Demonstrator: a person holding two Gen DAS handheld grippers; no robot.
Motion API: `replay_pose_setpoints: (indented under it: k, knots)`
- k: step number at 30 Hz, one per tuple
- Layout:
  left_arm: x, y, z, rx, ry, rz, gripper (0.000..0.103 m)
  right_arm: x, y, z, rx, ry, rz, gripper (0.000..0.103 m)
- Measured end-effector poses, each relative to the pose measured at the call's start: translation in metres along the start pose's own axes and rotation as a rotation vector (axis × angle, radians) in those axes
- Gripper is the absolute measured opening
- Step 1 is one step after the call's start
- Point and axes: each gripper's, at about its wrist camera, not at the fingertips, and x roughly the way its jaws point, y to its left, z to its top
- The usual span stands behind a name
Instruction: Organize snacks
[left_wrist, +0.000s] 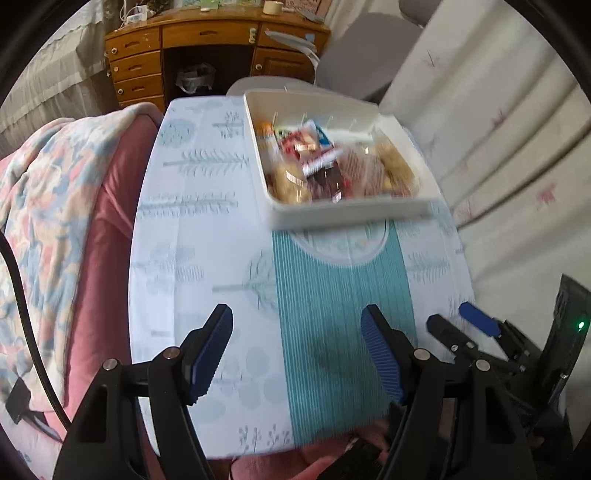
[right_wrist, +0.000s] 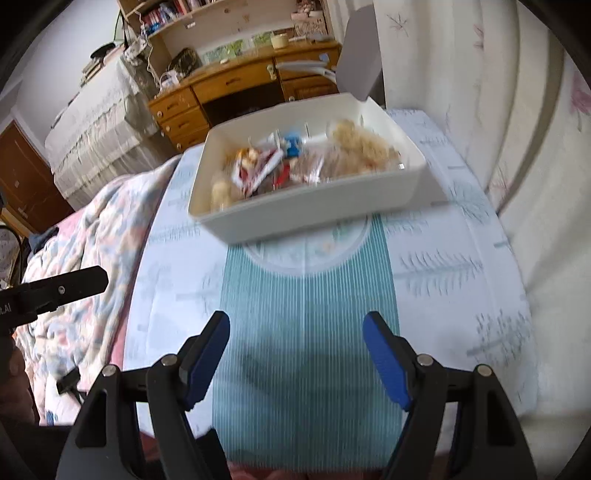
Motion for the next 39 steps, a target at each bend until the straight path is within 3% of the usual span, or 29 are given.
replay_pose_setpoints:
  k: [5,8,9,11,14,16,18,22,24,30,39]
  knots:
    - [-0.016,-0.016,-0.029,-0.016,-0.001,-0.008,0.071,-0.024,-0.008,-0.016,0.003,0.019,-0.009,0.076]
    - [-0.028,-0.033,-0.035,-0.003,-0.033,-0.004,0.08,-0.043,-0.014,-0.017,-0.014,0.021,-0.01,0.076]
    - [-0.034,-0.041,-0.036,0.008,-0.049,-0.002,0.081,-0.049,-0.016,-0.017,-0.02,0.025,-0.015,0.079]
    - [-0.045,-0.056,-0.036,0.029,-0.079,0.004,0.081,-0.06,-0.021,-0.014,-0.03,0.031,-0.025,0.103]
    - [-0.06,-0.078,-0.036,0.042,-0.119,0.025,0.083,-0.08,-0.027,-0.009,-0.052,0.007,-0.02,0.103]
    - [-0.068,-0.09,-0.035,0.052,-0.138,0.045,0.093,-0.094,-0.03,-0.005,-0.065,-0.008,-0.016,0.103]
    - [-0.078,-0.101,-0.037,0.041,-0.161,0.046,0.095,-0.104,-0.034,0.0,-0.066,-0.003,-0.009,0.103]
    - [-0.09,-0.119,-0.041,0.02,-0.2,0.098,0.102,-0.121,-0.041,0.003,-0.046,0.017,0.062,0.103]
    - [-0.092,-0.125,-0.044,0.001,-0.208,0.138,0.102,-0.131,-0.042,0.001,-0.041,0.019,0.094,0.103]
    - [-0.094,-0.129,-0.054,-0.067,-0.234,0.219,0.102,-0.148,-0.037,-0.008,-0.094,-0.051,0.056,0.103]
    - [-0.098,-0.144,-0.059,-0.05,-0.286,0.3,0.102,-0.153,-0.043,-0.004,-0.101,-0.106,0.047,0.103]
